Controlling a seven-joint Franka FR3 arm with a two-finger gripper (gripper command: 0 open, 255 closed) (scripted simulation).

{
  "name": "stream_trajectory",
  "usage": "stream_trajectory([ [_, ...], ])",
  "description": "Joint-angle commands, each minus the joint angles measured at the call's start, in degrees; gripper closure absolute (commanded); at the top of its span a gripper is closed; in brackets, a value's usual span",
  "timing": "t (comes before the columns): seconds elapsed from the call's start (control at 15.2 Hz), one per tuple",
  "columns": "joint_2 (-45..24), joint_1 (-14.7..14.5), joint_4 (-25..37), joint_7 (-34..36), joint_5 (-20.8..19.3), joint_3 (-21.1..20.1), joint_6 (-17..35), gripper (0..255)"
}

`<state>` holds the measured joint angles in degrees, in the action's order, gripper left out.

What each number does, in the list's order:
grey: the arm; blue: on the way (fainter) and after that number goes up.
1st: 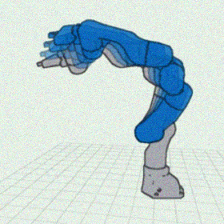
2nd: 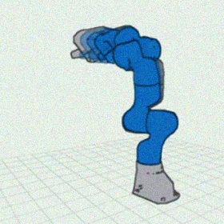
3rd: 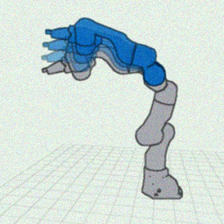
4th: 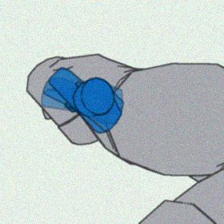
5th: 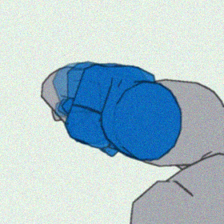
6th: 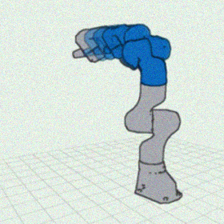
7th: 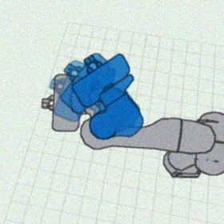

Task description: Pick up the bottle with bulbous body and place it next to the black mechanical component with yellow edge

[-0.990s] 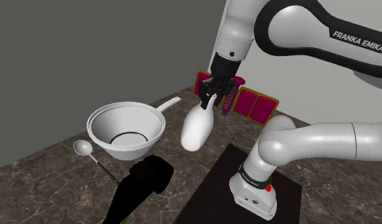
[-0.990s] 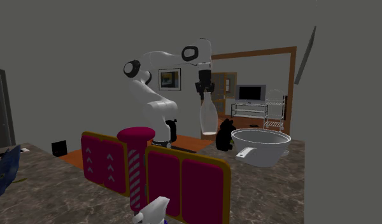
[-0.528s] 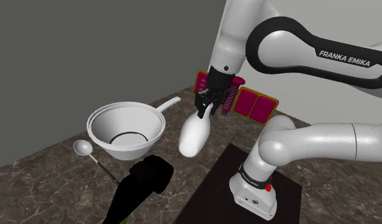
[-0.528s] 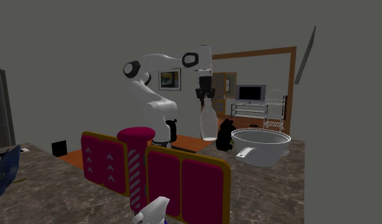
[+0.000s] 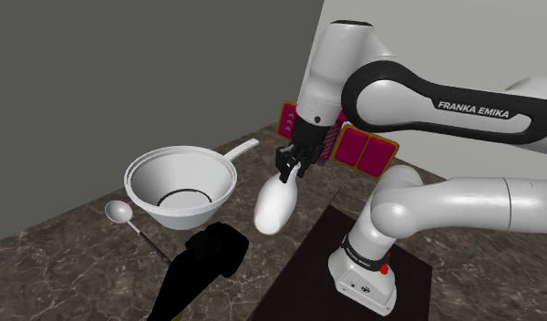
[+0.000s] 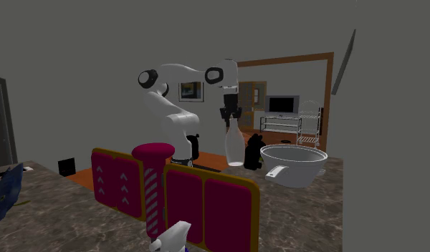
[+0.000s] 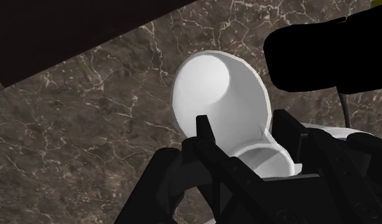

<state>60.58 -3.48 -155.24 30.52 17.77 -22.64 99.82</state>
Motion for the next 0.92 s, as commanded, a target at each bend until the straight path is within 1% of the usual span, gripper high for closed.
stream_trajectory([
  [0.0, 0.2, -0.3, -1.5, 0.1, 0.6, -0.6, 1.4, 255],
  [0.53, -0.1, -1.5, -7.3, 0.1, 3.0, -2.9, 7.4, 255],
  [0.86, -0.2, -1.6, -7.7, 0.1, 3.1, -3.1, 7.8, 255],
])
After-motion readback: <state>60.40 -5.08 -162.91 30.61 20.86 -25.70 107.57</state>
